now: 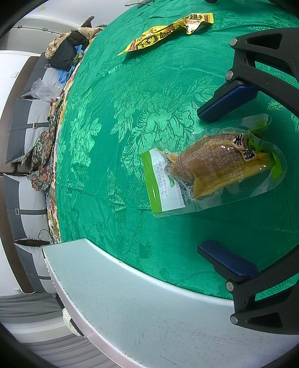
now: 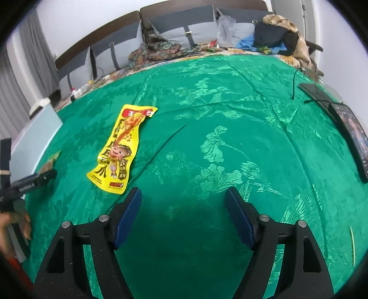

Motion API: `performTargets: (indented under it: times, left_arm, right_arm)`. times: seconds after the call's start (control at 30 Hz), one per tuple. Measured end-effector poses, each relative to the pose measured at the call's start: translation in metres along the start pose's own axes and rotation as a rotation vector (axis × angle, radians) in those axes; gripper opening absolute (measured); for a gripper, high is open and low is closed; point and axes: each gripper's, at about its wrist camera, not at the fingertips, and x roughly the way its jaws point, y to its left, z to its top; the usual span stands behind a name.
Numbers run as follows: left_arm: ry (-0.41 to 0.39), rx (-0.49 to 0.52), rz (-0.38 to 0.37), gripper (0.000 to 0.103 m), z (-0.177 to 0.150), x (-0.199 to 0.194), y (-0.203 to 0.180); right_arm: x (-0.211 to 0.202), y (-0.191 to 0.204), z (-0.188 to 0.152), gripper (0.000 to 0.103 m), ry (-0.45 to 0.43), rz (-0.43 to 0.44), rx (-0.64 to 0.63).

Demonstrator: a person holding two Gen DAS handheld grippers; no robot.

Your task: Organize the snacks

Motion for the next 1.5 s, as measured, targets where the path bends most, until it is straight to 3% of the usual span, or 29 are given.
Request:
performTargets:
  times: [0.63, 0.77, 0.87, 1.0, 1.1, 1.13, 1.2, 1.27, 1.5]
  left_arm:
    - [0.002, 0.001, -0.004, 0.103, -0.001, 0.000, 0.001]
    - [0.099, 0.091, -0.084, 0.103, 0.002, -0.001, 0.005]
    - [0.128, 0.098, -0.141, 0.103, -0.003, -0.009, 0.013]
    - [0.151, 0.133, -0.089, 0.102, -0.007, -0.009, 0.003]
    - [0.150, 0.121, -0.076, 0.095, 0.002, -0.005, -0.009]
    - [0.148, 0.109, -0.072, 0.087, 0.005, -0.005, -0.012]
    - [0.133, 0.090, -0.061, 0.059, 0.011, -0.005, -0.014]
    - [0.133, 0.086, -0.066, 0.047, 0.015, -0.006, -0.017]
    - [0.127, 0.045, -0.115, 0.037, -0.006, -0.026, -0.001]
  right_arm:
    - [0.000, 0.000, -0.001, 0.078, 0.004, -0.018, -0.005]
    - [0.000, 0.002, -0.001, 0.078, 0.009, -0.034, -0.018]
    - [0.000, 0.001, 0.000, 0.078, 0.007, -0.027, -0.012]
    - [0.000, 0.002, 0.000, 0.078, 0.006, -0.021, -0.007]
    - [0.000, 0.002, 0.000, 0.078, 0.007, -0.025, -0.010]
    - [0.000, 0.001, 0.000, 0.078, 0.007, -0.024, -0.008]
    - [0.000, 0.001, 0.000, 0.078, 0.007, -0.025, -0.009]
    - [0.000, 0.002, 0.000, 0.078, 0.007, -0.026, -0.009]
    - [-0.002, -0.005, -0.001, 0.079, -0.002, 0.002, 0.008]
